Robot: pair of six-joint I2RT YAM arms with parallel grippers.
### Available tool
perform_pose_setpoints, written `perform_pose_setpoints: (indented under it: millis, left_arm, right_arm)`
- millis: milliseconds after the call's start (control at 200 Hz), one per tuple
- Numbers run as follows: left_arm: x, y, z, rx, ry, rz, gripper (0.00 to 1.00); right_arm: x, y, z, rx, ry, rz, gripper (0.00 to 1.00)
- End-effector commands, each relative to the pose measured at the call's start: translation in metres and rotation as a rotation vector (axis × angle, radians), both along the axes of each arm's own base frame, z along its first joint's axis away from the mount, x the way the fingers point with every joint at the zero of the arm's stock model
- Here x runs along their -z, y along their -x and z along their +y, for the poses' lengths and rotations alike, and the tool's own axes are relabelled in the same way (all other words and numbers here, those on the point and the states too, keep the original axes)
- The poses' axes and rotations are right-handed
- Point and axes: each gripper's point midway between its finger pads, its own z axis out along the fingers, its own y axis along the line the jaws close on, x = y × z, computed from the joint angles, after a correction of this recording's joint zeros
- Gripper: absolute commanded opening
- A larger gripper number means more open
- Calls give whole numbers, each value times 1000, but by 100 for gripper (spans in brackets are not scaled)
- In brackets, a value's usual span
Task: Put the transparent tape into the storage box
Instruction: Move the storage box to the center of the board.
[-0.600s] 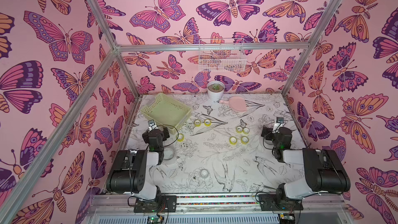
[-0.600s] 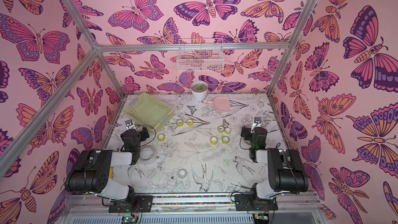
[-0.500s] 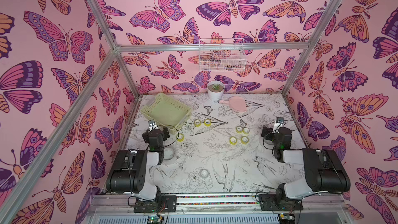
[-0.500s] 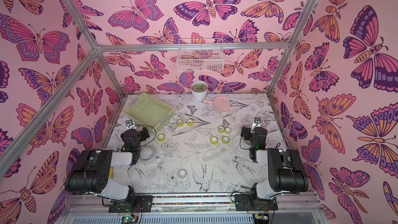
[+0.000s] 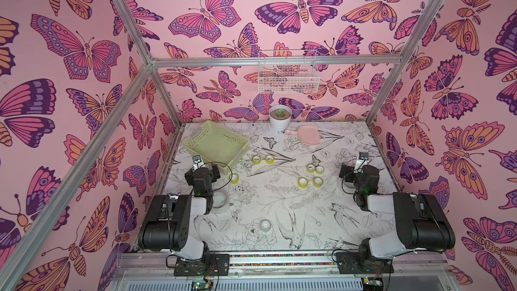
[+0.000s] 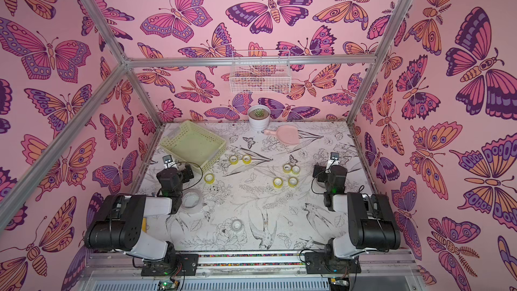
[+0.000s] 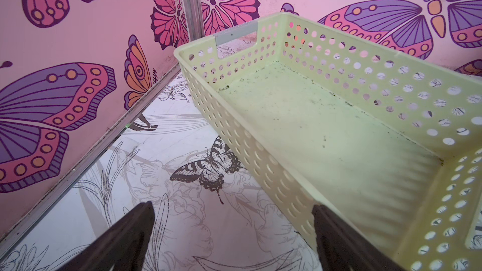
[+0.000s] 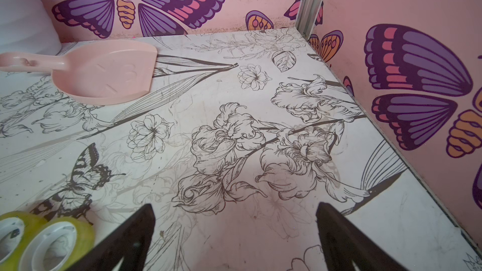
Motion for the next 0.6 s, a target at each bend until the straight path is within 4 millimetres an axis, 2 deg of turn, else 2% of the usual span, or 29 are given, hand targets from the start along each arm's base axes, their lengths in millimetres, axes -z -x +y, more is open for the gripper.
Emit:
perform_pose_setpoints:
  millis: [0, 596]
  left_arm:
    - [0, -1, 0, -2, -12, -4, 100]
    - [1, -2, 1, 13, 15, 8, 100]
  right_arm:
    - [-6, -4, 0, -11, 3, -8, 99]
    - [-6, -5, -2, -2, -1, -4, 99]
